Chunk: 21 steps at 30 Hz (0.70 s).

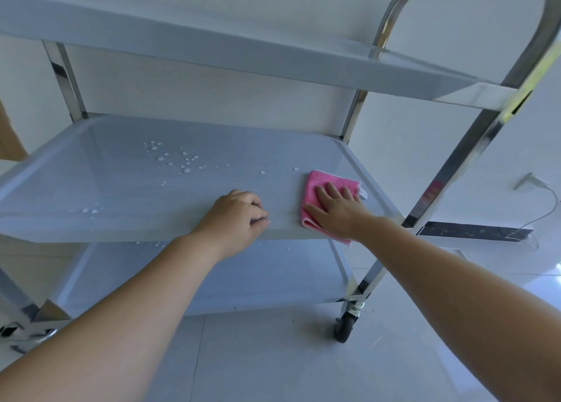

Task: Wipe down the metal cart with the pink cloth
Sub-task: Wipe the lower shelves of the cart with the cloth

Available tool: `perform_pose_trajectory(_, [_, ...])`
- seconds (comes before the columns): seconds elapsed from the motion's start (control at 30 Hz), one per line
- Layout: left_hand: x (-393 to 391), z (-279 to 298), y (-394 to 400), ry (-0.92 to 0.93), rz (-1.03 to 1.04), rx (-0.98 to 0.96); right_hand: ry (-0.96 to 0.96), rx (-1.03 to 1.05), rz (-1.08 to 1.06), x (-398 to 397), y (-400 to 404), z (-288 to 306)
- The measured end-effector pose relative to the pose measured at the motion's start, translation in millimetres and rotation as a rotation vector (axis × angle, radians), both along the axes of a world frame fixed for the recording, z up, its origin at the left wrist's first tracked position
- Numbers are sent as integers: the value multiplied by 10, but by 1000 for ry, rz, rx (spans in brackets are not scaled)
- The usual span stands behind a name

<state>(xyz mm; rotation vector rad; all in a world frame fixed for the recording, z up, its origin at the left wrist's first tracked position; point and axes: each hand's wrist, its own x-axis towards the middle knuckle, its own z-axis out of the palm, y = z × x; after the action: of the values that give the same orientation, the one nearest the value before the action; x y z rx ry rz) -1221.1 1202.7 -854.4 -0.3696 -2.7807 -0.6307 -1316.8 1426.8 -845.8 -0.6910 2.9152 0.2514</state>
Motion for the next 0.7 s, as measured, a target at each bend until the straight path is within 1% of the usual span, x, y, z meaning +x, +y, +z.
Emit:
perform_pose_trajectory(0.07, [-21, 21, -72, 1, 12, -10, 7, -3, 92, 63, -205, 9])
perform_pose_trajectory(0.13, [-23, 34, -155, -29, 27, -26, 87, 62, 247, 117, -377, 16])
perform_pose_trajectory(0.17, [-24, 38, -190, -39, 33, -32, 111, 86, 276, 152, -427, 30])
perform_pose_trajectory(0.27, [-63, 81, -227, -18, 54, -66, 103, 106, 242, 154, -437, 47])
perform_pose_trajectory(0.37, [-195, 143, -190, 14, 65, -97, 17, 25, 34, -12, -325, 10])
perform_pose_trajectory(0.43, [-285, 146, -159, 10, 43, -121, -43, -72, -110, -160, -223, -36])
perform_pose_trajectory(0.47, [-317, 128, -140, 10, 32, -126, -62, -113, -156, -234, -162, -58])
perform_pose_trajectory(0.5, [-342, 101, -129, 13, 29, -122, -65, -108, -171, -321, -97, -72])
perform_pose_trajectory(0.6, [-402, 58, -154, 41, 50, -112, 4, 80, -76, -611, 73, -51])
perform_pose_trajectory(0.7, [-425, 73, -244, 30, 76, -138, 51, 145, 54, -872, 146, -19])
